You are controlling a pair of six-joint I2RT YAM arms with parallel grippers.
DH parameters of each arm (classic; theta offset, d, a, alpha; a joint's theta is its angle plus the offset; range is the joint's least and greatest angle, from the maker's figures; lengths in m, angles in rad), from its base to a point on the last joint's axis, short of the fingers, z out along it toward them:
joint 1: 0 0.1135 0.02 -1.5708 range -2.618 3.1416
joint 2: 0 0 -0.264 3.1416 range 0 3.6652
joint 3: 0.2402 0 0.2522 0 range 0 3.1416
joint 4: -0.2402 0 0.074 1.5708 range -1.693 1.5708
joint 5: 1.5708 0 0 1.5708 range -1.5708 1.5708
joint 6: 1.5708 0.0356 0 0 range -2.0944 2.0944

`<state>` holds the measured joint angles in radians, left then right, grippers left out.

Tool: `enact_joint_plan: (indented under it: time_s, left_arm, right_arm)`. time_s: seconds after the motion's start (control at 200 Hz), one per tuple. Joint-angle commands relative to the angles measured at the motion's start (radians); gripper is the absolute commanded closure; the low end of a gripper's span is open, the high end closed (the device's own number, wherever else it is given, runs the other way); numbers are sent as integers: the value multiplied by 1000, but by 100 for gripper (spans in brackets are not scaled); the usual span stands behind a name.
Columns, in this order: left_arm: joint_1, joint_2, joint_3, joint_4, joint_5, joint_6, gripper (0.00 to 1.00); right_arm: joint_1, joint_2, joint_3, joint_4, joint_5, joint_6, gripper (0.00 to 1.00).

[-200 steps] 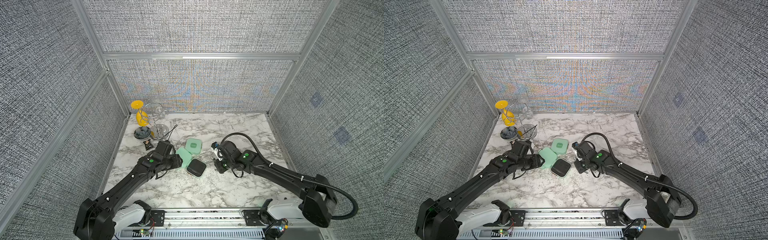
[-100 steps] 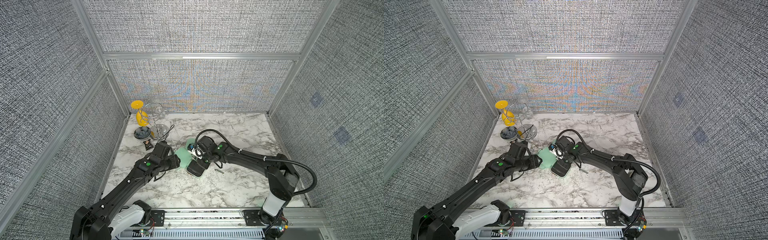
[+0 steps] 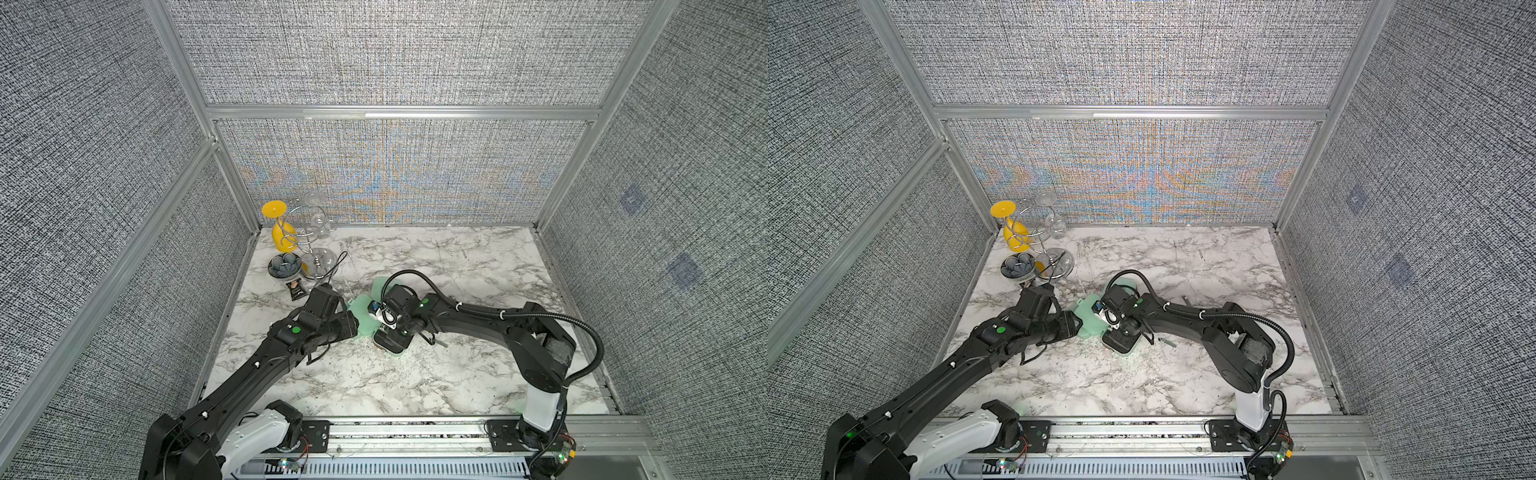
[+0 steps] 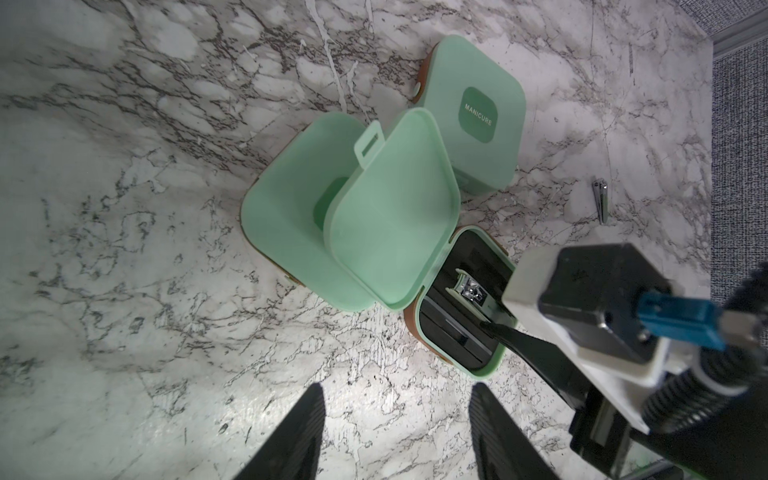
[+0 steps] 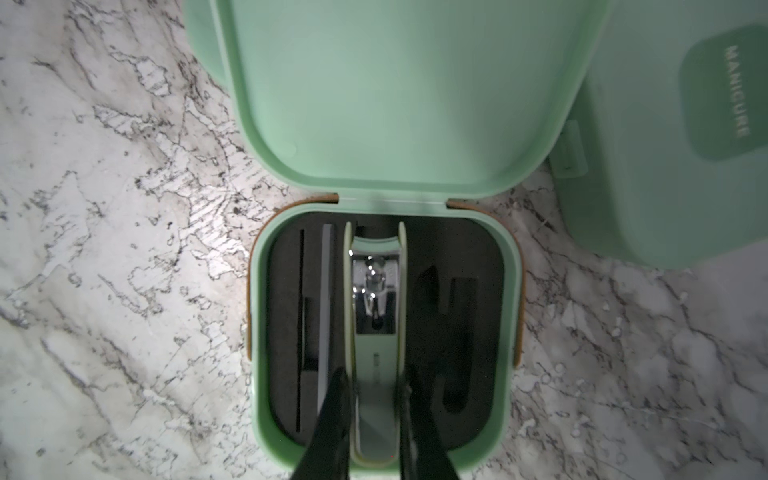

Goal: Organize nail clipper sets
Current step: Place the nail clipper in the storage box.

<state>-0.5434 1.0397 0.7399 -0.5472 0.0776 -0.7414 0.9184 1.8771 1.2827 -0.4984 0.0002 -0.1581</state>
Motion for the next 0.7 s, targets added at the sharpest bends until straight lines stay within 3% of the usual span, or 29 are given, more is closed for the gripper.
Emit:
enact_joint_plan:
  time_s: [0.0,0.695]
  left_arm:
    - [-1,1,2,10,-8,-4,42]
    - [0,0,-2,14,-9,-7,42]
  right_arm:
    - [5,9,1,13,18,20,94]
    - [8,27,-16,-22,29,-6,94]
